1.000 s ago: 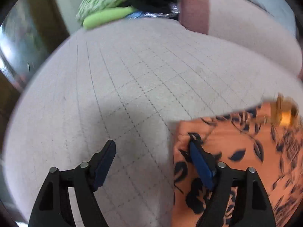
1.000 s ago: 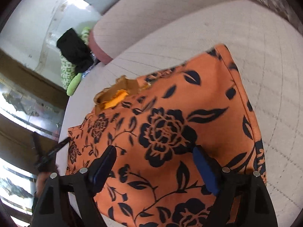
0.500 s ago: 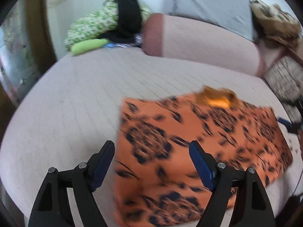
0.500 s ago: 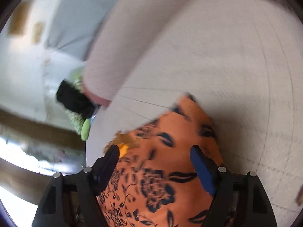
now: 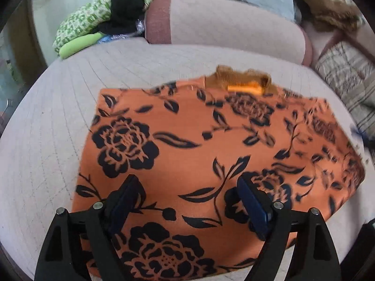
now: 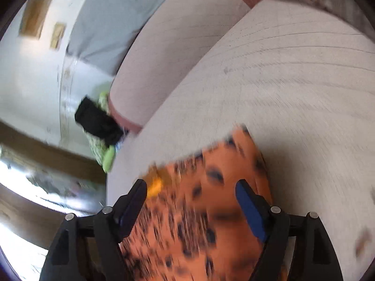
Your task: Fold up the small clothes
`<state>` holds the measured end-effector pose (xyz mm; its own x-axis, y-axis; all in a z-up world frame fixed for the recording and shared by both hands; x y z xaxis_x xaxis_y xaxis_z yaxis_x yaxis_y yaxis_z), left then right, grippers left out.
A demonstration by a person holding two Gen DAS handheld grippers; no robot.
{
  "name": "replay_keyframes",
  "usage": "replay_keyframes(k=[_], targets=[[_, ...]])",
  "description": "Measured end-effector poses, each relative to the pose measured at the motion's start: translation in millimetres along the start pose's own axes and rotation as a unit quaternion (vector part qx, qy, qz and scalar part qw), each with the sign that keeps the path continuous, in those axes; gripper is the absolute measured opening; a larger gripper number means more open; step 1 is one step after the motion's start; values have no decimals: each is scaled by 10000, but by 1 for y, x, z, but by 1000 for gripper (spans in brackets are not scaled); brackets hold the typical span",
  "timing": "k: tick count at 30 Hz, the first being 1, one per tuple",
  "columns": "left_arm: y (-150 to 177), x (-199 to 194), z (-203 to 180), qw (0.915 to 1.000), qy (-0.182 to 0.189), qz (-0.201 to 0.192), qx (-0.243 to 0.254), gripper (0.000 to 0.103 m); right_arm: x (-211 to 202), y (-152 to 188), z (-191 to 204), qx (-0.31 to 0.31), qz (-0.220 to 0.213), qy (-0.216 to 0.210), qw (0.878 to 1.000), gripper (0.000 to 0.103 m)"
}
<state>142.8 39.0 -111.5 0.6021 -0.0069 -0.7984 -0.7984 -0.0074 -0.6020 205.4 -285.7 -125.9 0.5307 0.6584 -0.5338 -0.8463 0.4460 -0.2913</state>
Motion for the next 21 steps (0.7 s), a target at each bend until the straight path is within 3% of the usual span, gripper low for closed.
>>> replay_keyframes(k=[4, 7, 9, 13, 14, 15, 16, 18, 21], targets=[[-2, -14, -8, 9997, 44, -223, 11, 86, -28, 91, 0, 385, -150, -319, 9986, 84], [1, -13, -16, 9998, 171, -117, 44, 86, -33, 144, -24, 886, -235, -23, 9958, 85], [4, -17, -23, 9996, 196, -131, 141, 86, -29, 150, -47, 1405, -346, -96, 9894, 85], [7, -17, -34, 9996, 220, -78, 140, 86, -22, 124, -53, 1687, -740, -60, 9829, 82], [8, -14, -37, 9997, 187, -47, 162, 86, -17, 118, -57, 1816, -723, 57, 9807, 70], [8, -10, -41, 9997, 142, -4, 217, 86, -11, 114, -57, 1820, -674, 157, 9809, 40], [9, -6, -45, 9995, 125, 47, 303, 86, -4, 112, -58, 1781, -552, 215, 9822, 21], [11, -1, -50, 9989, 49, 127, 459, 86, -3, 110, -49, 1567, -512, 365, 9856, 12], [8, -9, -51, 9991, 82, -162, 381, 86, -27, 107, -9, 522, -886, 756, 9918, 12]])
Point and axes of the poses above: each gripper's, at about its wrist camera, not at the fingertips, and x roughly the way its jaws point, z to its left, y to its underside, the point moved 3 cm from there along x, roughly the way its jaws point, and after that the axes turned 3 degrees about -y, right-handed, at the moved point
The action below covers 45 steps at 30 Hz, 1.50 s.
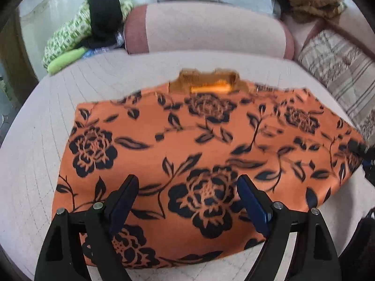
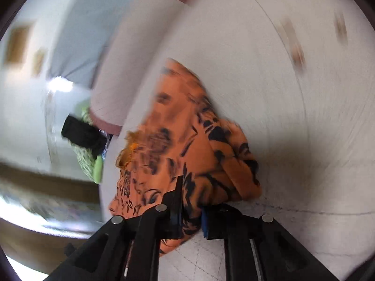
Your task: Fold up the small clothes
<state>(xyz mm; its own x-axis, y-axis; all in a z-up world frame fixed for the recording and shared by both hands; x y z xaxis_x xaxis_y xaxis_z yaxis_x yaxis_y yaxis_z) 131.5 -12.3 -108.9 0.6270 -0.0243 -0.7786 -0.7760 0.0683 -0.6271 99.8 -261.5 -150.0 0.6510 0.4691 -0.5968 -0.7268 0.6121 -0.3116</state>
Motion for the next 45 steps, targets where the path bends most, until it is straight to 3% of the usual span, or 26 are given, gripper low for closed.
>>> replay_keyframes(k=[1, 3, 4, 5, 6, 8, 9, 12, 14, 18, 20, 22, 23, 24, 26, 28, 29, 31, 33, 35, 38, 39, 41, 42, 44, 45], targets=[[-1, 3, -2, 10000, -21, 14, -15, 86, 3, 0, 0, -228, 79, 224, 9995, 12], [2, 20, -9, 9993, -63, 324, 153, 86, 33, 7, -19, -412, 690, 856, 9931, 27], [7, 30, -14, 9980, -205, 434, 405, 88, 34, 5, -26, -247, 699, 582, 9955, 26], [8, 30, -16, 9979, -279, 263, 515, 91, 26, 2, -27, -157, 589, 337, 9976, 30], [8, 29, -16, 9979, -314, 224, 526, 93, 16, -3, -25, -207, 609, 316, 9974, 48], [7, 31, -14, 9983, -275, 259, 435, 93, -10, -11, -21, -401, 320, 533, 9973, 73], [7, 31, -14, 9984, -250, 265, 441, 93, -24, -18, -17, -544, 88, 569, 9969, 73], [7, 32, -13, 9985, -203, 266, 424, 94, -36, -42, -5, -721, -7, 458, 9963, 73], [8, 33, -12, 9987, -189, 254, 404, 94, -11, -65, 13, -1039, 416, 348, 9931, 73], [9, 33, -11, 9989, -177, 211, 378, 95, 68, -114, 32, -1613, 1102, 558, 9791, 73], [9, 32, -11, 9990, -179, 202, 361, 95, 116, -121, 22, -1675, 1792, 860, 9656, 73], [10, 32, -10, 9990, -152, 178, 371, 96, 140, -122, 20, -1680, 2011, 855, 9613, 72], [9, 32, -10, 9990, -138, 176, 375, 96, 145, -121, 32, -2045, 1968, 977, 9539, 42], [10, 32, -10, 9991, -113, 165, 384, 96, 142, -120, 40, -2156, 1912, 979, 9526, 20], [10, 33, -9, 9991, -109, 142, 389, 98, 129, -124, 55, -2401, 1451, 1158, 9528, 15], [9, 32, -10, 9990, -121, 159, 392, 98, 138, -124, 46, -2485, 1427, 1614, 9444, 15], [8, 31, -9, 9990, -119, 202, 377, 98, 146, -122, 34, -2327, 1533, 1669, 9458, 17], [6, 26, -7, 9993, -30, 230, 299, 98, 136, -127, 31, -2093, 1239, 1432, 9593, 27], [5, 18, -1, 9997, -9, 157, 188, 97, 115, -136, 29, -1895, 818, 1729, 9631, 66], [5, 11, 5, 9999, -49, 53, 103, 97, 88, -138, 36, -1944, 431, 1831, 9627, 67], [3, 2, 12, 10000, -13, -34, -78, 97, 50, -121, 66, -2143, 266, 1226, 9687, 67], [3, 0, 12, 9999, 35, -45, -110, 97, 42, -112, 74, -2148, 355, 973, 9711, 68], [5, 0, 8, 10000, 58, -27, -71, 97, 43, -82, 83, -1956, 1053, 32, 9750, 72], [6, 4, 6, 10000, 58, 52, -13, 97, 49, -71, 80, -1881, 1298, -136, 9735, 72], [14, 21, 0, 9989, -102, 424, 170, 97, 75, -58, 51, -1711, 1619, 238, 9716, 72], [14, 18, -2, 9988, -147, 372, 281, 97, 86, -62, 30, -1466, 1636, 500, 9743, 66]])
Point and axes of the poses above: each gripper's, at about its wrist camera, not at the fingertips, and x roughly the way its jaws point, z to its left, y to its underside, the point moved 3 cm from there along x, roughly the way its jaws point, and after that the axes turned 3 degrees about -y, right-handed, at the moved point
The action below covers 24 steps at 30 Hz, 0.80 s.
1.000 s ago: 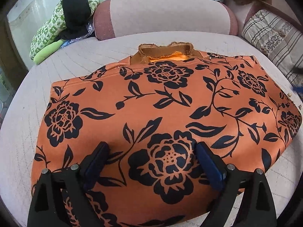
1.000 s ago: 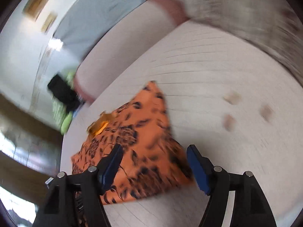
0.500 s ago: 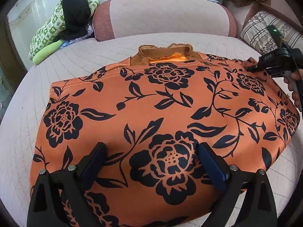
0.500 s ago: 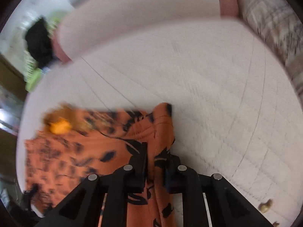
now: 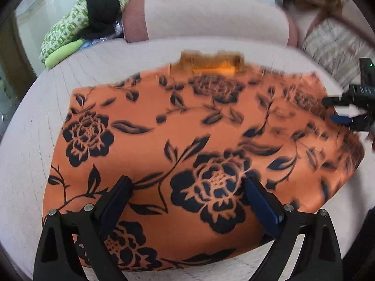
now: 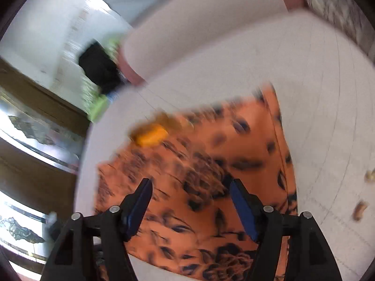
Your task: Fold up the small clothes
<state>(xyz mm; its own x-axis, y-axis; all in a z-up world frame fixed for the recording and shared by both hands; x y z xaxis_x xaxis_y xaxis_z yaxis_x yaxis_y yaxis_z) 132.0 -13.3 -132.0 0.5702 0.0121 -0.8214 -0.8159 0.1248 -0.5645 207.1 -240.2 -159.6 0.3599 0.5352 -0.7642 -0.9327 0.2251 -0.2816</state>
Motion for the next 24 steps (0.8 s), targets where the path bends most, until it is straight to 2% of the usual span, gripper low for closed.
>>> replay_keyframes(k=[2, 3, 5, 7, 8, 9, 10, 11, 12, 14, 15, 17, 20, 24], targets=[[-2, -16, 4, 9995, 122, -291, -46, 97, -10, -1, -27, 902, -346, -389, 9946, 53], [-5, -23, 8, 9988, 181, -414, -166, 97, -20, 0, -20, 850, -447, -544, 9939, 61], [-10, -28, 15, 9980, 195, -505, -341, 97, -37, 1, 4, 265, -571, -583, 9963, 77], [-11, -18, 20, 9982, 99, -394, -438, 97, -39, 3, 16, 30, -527, -725, 9960, 80], [-9, -5, 21, 9989, 27, -125, -452, 97, -31, 0, 13, 61, -476, -782, 9958, 81], [-6, 5, 21, 9989, -9, 122, -445, 97, -21, -1, 0, 215, -398, -548, 9975, 81], [-5, 10, 21, 9992, -51, 177, -364, 97, -10, -3, -19, 467, -239, -321, 9981, 77], [-6, 5, 21, 9995, -82, 51, -305, 97, -6, -2, -27, 832, -306, -486, 9949, 72], [-7, -3, 22, 9994, -75, -59, -323, 97, -14, -3, -23, 886, -503, -533, 9934, 72], [-10, -10, 27, 9986, -4, -134, -512, 97, -39, -1, 0, 416, -817, -258, 9955, 74], [-10, -11, 29, 9984, -5, -87, -564, 97, -49, 4, 11, 238, -922, -240, 9952, 75], [-9, -10, 35, 9978, -93, -8, -660, 97, -62, 17, 22, 149, -1018, -466, 9936, 78], [-3, -12, 39, 9969, -108, 65, -775, 97, -72, 60, 30, 264, -1020, -711, 9919, 81], [0, -23, 36, 9973, -173, 10, -714, 97, -62, 113, 6, 791, -772, -829, 9904, 81]])
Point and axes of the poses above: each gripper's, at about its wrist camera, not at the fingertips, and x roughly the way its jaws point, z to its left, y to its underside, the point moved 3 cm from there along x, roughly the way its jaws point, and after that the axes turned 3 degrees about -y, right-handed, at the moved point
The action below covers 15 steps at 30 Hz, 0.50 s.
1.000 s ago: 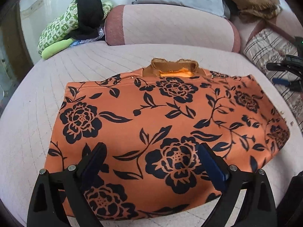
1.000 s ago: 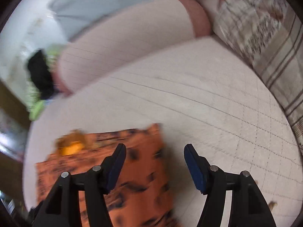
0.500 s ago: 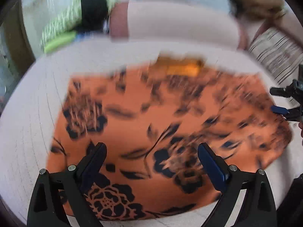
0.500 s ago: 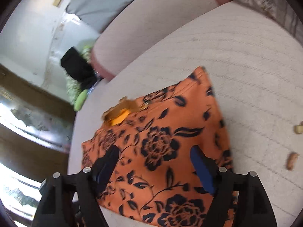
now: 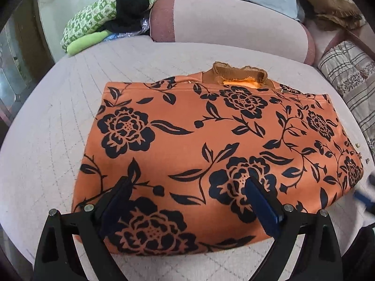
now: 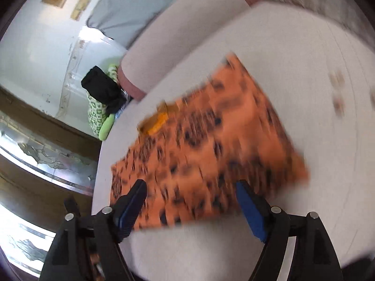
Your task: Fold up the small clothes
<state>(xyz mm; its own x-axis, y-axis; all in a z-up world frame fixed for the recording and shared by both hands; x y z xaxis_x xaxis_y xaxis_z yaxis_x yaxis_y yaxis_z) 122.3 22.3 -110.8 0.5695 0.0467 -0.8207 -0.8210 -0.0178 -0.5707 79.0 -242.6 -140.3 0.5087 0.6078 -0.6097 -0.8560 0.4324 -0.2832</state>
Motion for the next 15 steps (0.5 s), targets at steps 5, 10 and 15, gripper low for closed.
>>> replay_keyframes(k=[5, 10, 15], targets=[[-2, -12, -2, 9999, -42, -87, 29, 97, 4, 3, -33, 836, -196, -250, 9960, 81], [-4, -11, -7, 9999, -71, -69, 70, 97, 12, -23, -49, 1395, -338, -357, 9890, 81], [-7, -3, -17, 9999, -58, -33, 101, 97, 15, -30, -52, 1522, -517, -353, 9864, 81]])
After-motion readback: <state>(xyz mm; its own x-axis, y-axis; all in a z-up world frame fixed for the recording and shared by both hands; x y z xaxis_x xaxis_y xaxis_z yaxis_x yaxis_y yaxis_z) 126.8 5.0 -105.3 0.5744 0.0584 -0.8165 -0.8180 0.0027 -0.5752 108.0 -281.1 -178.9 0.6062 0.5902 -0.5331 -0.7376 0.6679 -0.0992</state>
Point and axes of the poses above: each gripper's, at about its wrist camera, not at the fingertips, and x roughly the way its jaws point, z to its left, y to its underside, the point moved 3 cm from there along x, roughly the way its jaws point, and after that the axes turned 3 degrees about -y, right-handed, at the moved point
